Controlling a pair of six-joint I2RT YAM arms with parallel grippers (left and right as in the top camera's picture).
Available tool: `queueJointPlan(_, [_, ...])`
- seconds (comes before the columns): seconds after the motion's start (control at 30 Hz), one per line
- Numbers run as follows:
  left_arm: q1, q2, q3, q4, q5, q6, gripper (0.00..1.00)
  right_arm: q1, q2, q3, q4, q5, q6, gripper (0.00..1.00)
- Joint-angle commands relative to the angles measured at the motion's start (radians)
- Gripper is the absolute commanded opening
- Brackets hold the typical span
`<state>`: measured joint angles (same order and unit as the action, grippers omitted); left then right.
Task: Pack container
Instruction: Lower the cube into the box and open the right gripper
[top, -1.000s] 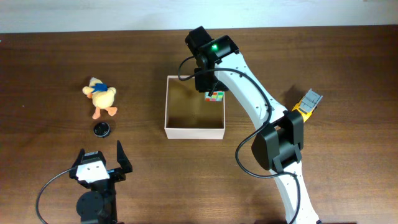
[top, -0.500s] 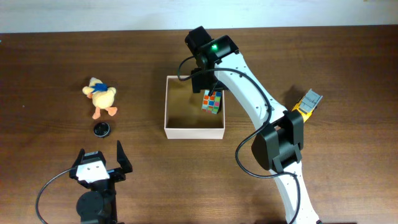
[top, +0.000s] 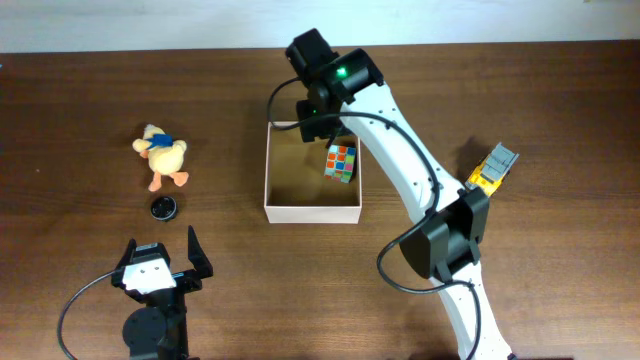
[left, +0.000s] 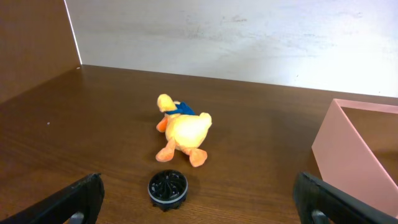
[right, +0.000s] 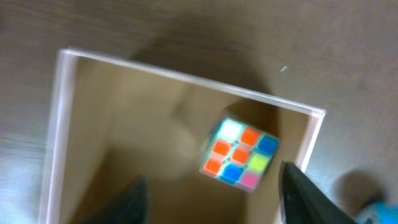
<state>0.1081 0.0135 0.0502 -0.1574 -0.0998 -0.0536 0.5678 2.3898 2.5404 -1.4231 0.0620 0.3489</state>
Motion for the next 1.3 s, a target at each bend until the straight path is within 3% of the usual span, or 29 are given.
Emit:
queueJointPlan(0.0, [0.005, -0.008, -0.006, 0.003, 0.018, -0.013, 0.99, 0.043, -0.029, 0.022, -0.031, -0.006, -0.013, 0.37])
queueJointPlan(0.17, [0.005, -0.008, -0.006, 0.003, 0.018, -0.013, 0.99, 0.081, -0.027, -0.013, -0.069, -0.006, -0.012, 0.16])
queueJointPlan(0.33, [0.005, -0.008, -0.006, 0.003, 0.018, -0.013, 0.99, 0.079, -0.027, -0.117, -0.066, -0.003, 0.003, 0.04])
queueJointPlan(0.8, [0.005, -0.008, -0.006, 0.003, 0.018, -0.013, 0.99, -0.018, -0.027, -0.327, 0.040, -0.002, -0.005, 0.04])
queueJointPlan(1.27, [0.005, -0.008, -0.006, 0.003, 0.018, -0.013, 0.99, -0.019, -0.027, -0.376, 0.067, -0.002, -0.021, 0.04])
